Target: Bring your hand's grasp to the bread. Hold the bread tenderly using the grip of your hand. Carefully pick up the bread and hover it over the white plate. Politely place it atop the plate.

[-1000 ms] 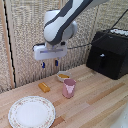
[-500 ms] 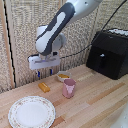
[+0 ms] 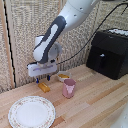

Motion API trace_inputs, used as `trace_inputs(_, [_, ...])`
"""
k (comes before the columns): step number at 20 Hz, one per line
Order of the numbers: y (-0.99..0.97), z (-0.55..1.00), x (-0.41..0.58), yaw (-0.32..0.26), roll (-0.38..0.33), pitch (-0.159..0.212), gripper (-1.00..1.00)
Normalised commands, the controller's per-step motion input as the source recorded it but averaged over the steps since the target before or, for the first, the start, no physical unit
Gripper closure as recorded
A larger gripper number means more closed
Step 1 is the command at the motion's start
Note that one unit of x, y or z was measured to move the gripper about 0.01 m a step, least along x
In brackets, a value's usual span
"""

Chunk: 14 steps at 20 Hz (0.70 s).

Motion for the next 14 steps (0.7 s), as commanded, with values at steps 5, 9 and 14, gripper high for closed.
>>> trace_inputs(5, [0.05, -0.31, 0.281, 0.186, -0.092, 0.002, -1.0])
trace_inputs(9, [0.06, -0.07, 0.126, 0.111, -0.078, 0.001, 1.0])
trace_inputs(14, [0.06, 0.0, 0.012, 0.042, -0.036, 0.014, 1.0])
